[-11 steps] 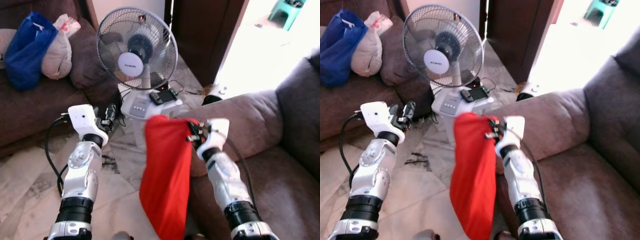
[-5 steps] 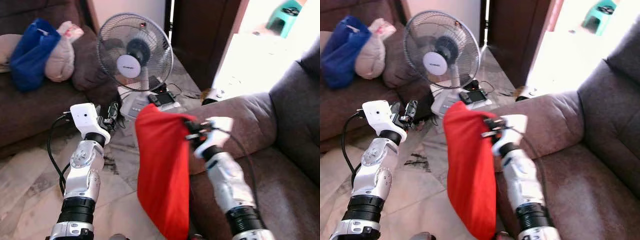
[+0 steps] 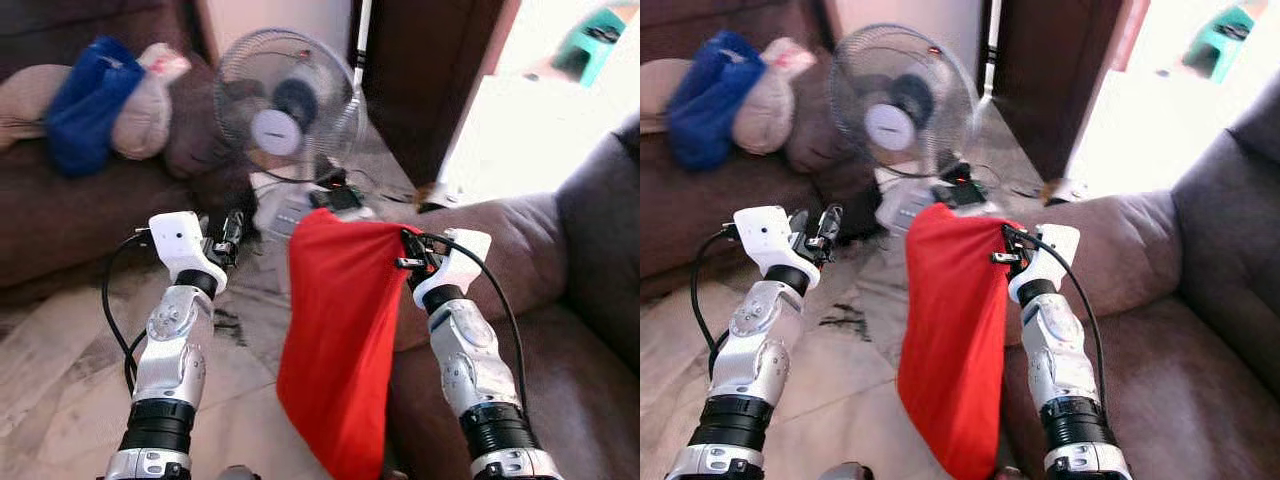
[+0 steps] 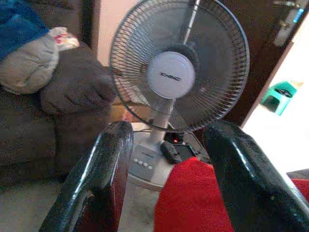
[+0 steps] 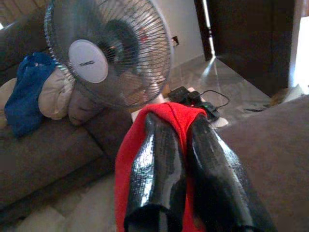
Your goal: Move the pillow to the sofa from floor
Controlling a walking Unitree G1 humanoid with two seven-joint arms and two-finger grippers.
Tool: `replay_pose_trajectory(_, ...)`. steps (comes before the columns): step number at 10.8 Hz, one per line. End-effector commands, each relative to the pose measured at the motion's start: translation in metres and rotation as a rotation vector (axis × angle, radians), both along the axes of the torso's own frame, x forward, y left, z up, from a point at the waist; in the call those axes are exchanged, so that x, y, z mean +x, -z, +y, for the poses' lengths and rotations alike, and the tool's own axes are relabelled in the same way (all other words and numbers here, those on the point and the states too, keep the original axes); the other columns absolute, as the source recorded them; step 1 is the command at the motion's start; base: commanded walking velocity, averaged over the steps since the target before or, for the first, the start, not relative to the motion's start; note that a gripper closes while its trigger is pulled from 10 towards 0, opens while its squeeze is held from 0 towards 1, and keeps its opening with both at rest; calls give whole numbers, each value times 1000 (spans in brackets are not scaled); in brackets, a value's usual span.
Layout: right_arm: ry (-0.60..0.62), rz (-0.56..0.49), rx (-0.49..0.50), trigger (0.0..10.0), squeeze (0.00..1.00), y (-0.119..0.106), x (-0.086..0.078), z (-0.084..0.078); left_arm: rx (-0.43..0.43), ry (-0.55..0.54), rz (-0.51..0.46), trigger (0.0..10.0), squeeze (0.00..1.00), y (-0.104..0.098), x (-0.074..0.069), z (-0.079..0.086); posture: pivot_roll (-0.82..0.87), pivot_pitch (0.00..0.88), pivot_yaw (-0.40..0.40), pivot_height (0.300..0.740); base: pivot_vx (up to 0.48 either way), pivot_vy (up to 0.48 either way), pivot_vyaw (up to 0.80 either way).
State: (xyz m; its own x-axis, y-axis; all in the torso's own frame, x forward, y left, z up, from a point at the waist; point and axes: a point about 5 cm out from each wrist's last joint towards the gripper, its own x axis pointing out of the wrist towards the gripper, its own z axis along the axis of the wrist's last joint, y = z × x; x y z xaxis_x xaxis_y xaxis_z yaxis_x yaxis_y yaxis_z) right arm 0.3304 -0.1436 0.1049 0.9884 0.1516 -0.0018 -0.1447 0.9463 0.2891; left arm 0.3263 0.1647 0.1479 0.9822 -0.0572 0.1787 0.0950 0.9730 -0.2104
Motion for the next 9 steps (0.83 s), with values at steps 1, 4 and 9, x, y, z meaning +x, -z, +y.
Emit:
replay_pose_trajectory(1,26,-149,11,10000,0,-31,8,-2,17,-5,-7,10000,0,-2,-2,2,90,16,-26,740,0,0,0)
replay_pose_trajectory(4,30,-143,-8,10000,0,-29,8,0,15,-2,-9,10000,0,-2,-2,1,91,3,-24,740,0,-36,0)
replay_pose_trajectory(9,35,-144,-17,10000,0,-29,10,-1,10,7,-13,10000,0,-2,-2,0,89,0,-22,740,0,96,-113)
